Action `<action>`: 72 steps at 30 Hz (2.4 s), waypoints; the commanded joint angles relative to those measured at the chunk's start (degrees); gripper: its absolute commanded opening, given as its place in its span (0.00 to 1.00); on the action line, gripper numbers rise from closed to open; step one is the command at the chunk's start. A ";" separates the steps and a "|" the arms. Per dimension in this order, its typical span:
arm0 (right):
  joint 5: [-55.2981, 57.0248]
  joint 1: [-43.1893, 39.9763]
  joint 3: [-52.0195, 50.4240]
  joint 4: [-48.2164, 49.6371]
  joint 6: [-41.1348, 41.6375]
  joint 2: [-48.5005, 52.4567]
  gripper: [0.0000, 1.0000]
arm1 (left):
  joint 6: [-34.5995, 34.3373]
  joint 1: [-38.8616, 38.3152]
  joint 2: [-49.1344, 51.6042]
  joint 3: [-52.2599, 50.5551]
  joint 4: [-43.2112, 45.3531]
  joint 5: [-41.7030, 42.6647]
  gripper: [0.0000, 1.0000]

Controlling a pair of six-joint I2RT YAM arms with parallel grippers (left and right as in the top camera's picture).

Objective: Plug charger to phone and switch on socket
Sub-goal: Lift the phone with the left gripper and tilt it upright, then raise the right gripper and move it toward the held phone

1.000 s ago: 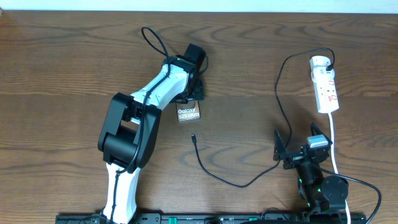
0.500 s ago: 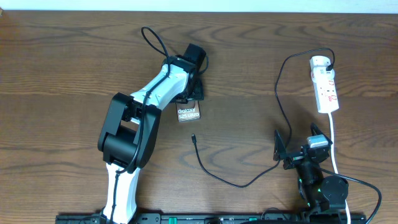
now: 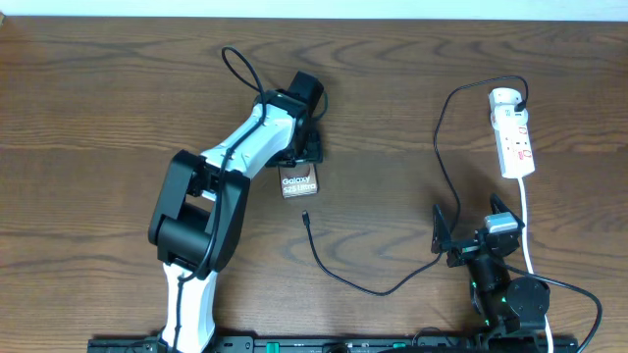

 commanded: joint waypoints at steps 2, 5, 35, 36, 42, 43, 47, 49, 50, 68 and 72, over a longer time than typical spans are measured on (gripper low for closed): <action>0.44 0.37 -0.24 -0.04 0.37 -0.28 0.99 | -0.07 -0.22 -4.50 0.11 0.07 0.37 0.58; 0.44 0.37 -0.24 -0.04 0.37 -0.28 0.99 | -0.09 -0.22 -4.68 0.11 0.04 0.39 0.49; 0.44 0.37 -0.24 -0.04 0.39 -0.28 0.99 | -10.58 6.93 -20.37 0.11 -7.74 6.67 0.07; 0.44 0.37 -0.24 -0.04 0.39 -0.28 0.99 | -10.60 7.41 -21.00 0.11 -7.89 7.72 0.07; 0.44 0.37 -0.24 -0.04 0.37 -0.28 0.99 | -14.49 10.97 -22.21 0.09 -7.93 12.11 0.07; 0.44 0.37 -0.24 -0.04 0.39 -0.28 0.99 | -15.28 11.34 -22.21 0.09 -7.93 12.35 0.07; 0.44 0.37 -0.24 -0.04 0.37 -0.28 0.99 | -18.34 12.61 -22.21 0.09 -7.91 13.38 0.07; 0.42 0.37 -0.24 -0.02 0.37 -0.28 0.99 | -18.32 12.72 -22.21 0.09 -7.91 13.88 0.07; 0.44 0.37 -0.24 0.00 0.39 -0.28 0.99 | -18.32 12.76 -22.21 0.09 -7.91 14.05 0.07; -7.76 0.37 -0.22 2.51 2.05 0.11 0.99 | -13.97 13.64 -22.21 0.09 -6.01 14.45 0.07; -7.72 0.35 0.20 2.54 3.65 1.92 0.99 | -16.22 15.15 -22.21 0.09 -5.86 17.64 0.07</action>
